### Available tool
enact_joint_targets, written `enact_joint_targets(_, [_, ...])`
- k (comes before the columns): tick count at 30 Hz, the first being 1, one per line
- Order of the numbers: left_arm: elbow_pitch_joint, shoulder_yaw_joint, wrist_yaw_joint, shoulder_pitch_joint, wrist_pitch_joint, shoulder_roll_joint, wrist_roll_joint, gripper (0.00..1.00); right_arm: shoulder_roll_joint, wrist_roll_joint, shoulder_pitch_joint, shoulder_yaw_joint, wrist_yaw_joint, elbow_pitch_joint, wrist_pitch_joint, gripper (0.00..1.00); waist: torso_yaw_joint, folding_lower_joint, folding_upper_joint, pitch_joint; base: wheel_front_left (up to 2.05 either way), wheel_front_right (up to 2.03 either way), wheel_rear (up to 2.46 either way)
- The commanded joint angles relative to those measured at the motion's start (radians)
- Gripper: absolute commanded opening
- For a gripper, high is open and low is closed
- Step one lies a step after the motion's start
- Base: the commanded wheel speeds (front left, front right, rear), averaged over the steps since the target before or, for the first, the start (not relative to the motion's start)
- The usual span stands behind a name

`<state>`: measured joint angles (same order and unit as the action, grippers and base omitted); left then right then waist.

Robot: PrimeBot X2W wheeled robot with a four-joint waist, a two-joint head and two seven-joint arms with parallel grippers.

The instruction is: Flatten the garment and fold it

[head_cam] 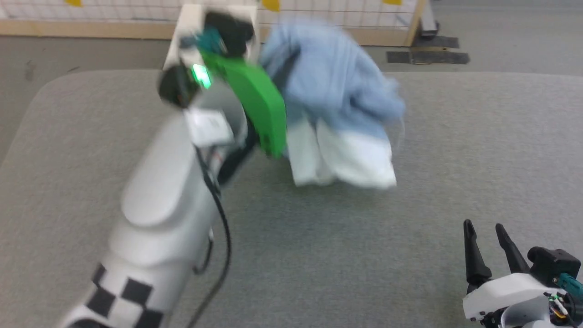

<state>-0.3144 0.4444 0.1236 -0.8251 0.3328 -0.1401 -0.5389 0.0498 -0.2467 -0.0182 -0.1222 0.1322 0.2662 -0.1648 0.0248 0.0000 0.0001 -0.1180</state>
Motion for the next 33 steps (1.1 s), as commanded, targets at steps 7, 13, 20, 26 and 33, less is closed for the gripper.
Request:
enact_joint_targets(7, [-0.180, 0.145, 0.003, 0.282, 0.106, 0.046, -0.045, 0.00, 0.000, -0.012, 0.006, -0.005, -0.002, 0.039, -0.030, 1.00, 0.067, 0.0000, -0.0001, -0.007, 0.00, 0.00, 0.00])
enact_joint_targets(13, [-0.222, 0.166, 0.003, 0.371, 0.117, 0.074, -0.136, 1.00, 0.000, -0.019, -0.005, -0.001, -0.002, 0.066, -0.044, 1.00, 0.042, 0.0000, -0.0001, -0.004, 0.00, 0.00, 0.00])
enact_joint_targets(20, [-0.064, 0.007, -0.019, 0.346, -0.115, 0.078, -0.230, 1.00, 0.000, -0.026, -0.007, 0.008, -0.002, 0.094, -0.054, 1.00, -0.007, 0.0000, -0.0001, 0.035, 0.00, 0.00, 0.00])
enact_joint_targets(26, [0.033, -0.116, -0.075, 0.406, -0.420, -0.012, -0.128, 1.00, 0.000, -0.030, -0.001, 0.017, -0.002, 0.106, -0.053, 1.00, -0.035, 0.0000, -0.0001, 0.065, 0.00, 0.00, 0.00])
enact_joint_targets(33, [0.054, -0.158, -0.160, 0.605, -0.588, -0.062, 0.011, 1.00, 0.000, -0.036, -0.009, 0.021, -0.002, 0.095, -0.001, 1.00, -0.063, 0.0000, -0.0001, 0.062, 0.00, 0.00, 0.00])
